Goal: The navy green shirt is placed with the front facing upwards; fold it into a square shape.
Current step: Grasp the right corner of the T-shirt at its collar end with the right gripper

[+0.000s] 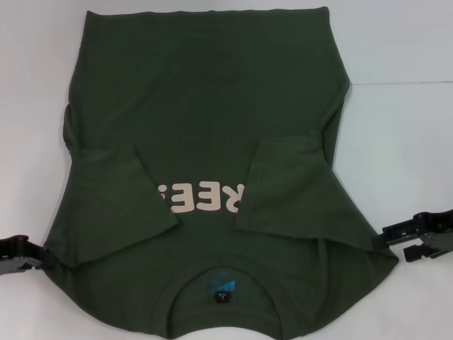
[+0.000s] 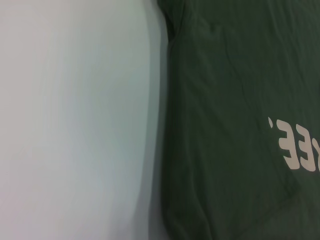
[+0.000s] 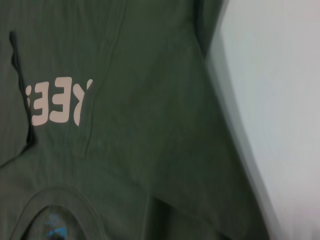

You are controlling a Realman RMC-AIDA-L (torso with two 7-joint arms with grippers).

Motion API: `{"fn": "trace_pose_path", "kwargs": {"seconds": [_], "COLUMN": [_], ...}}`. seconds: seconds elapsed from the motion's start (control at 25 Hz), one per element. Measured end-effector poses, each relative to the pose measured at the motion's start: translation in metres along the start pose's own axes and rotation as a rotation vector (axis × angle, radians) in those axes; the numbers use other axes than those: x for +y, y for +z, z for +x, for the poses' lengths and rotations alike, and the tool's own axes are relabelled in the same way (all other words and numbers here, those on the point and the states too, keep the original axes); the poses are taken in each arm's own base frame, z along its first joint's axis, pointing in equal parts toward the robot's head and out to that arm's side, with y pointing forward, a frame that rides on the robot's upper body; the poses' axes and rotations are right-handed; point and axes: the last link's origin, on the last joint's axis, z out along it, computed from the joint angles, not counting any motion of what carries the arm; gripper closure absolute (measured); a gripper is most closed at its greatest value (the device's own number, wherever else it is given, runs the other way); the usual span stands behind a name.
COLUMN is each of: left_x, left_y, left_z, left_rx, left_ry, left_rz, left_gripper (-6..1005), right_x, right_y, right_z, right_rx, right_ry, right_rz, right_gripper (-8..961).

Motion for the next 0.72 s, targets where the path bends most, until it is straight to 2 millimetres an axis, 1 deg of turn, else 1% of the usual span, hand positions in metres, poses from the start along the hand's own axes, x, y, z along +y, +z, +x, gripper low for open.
{"fn": "trace_pose_path", "kwargs": {"seconds": [0.28,0.72], "left_x": [0.0005,0.0005], "left_y": [0.0000,-0.0002], "left_z": [0.0005,0.0007], "left_rx": [0.003,0.004], "left_ry": [0.000,0.001], "left_rz": [-0.003,-0.003], "left_gripper": [965,964], "right_x": [0.0027,0.0011], "right_y": [0.0068,0.0103], "right_z": [0.0018,0.0033], "right_rx": [0.010,0.015], "right_ry": [-0.002,-0.004], "right_rz": [-0.004,0.012], "right_gripper": [58,58]}}
